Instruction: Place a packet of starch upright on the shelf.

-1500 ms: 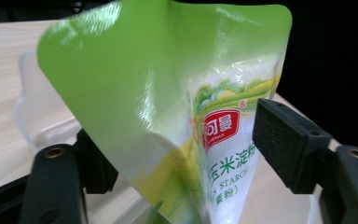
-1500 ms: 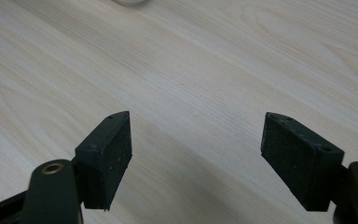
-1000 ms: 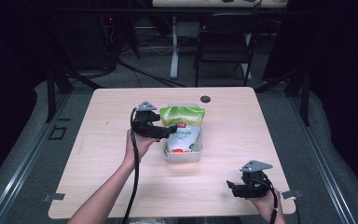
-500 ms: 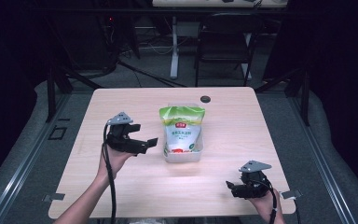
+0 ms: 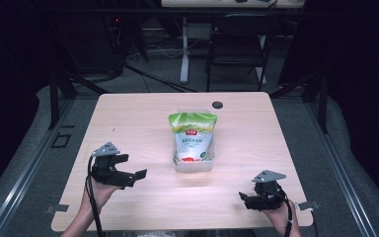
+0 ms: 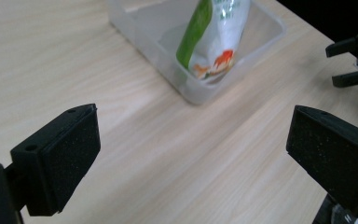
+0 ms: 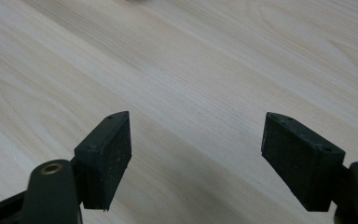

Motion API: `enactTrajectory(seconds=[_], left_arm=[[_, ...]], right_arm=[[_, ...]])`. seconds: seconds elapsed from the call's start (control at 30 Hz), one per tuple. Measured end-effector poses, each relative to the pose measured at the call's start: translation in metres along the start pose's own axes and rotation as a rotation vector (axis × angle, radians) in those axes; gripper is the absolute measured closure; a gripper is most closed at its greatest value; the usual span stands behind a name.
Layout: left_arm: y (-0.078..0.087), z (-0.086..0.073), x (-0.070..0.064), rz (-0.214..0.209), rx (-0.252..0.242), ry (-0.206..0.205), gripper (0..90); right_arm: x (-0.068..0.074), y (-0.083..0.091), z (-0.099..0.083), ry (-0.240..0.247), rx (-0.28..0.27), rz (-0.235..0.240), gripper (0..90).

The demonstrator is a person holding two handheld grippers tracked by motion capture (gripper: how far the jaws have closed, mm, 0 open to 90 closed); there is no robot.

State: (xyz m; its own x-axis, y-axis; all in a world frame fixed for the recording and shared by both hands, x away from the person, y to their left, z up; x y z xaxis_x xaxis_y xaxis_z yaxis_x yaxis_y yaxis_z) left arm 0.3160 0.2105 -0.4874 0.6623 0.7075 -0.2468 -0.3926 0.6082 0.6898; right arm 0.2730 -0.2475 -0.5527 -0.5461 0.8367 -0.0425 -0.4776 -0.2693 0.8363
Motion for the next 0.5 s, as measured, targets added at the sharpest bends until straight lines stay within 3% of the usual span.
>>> enactTrajectory(seconds=[0.2,0.37,0.5], left_arm=[[-0.005,-0.023,0.009,-0.024,0.013,0.053,2.6],[-0.010,-0.031,0.012,-0.014,0.012,0.047,2.4],[-0.021,-0.038,0.017,0.006,0.053,0.045,1.9]], right_arm=[[-0.001,0.000,-0.001,-0.001,0.002,-0.005,23.3],[-0.002,-0.002,-0.001,-0.001,0.009,-0.007,22.2],[-0.005,-0.002,-0.003,-0.011,0.012,-0.014,20.7]])
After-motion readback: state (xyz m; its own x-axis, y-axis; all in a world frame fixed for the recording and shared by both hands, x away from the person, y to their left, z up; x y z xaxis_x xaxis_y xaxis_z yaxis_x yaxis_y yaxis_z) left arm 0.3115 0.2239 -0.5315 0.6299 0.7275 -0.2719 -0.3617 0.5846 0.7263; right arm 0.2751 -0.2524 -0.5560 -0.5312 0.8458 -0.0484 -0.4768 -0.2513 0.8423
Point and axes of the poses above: each handheld gripper's, and its own axes: y roughly backward along the jaws, z roughly out of its top, x roughly to its left, the point moved 1 cm from there along -y, roughly forward along the jaws, and after that the axes turned 7 degrees about x, right-handed, at the moved point
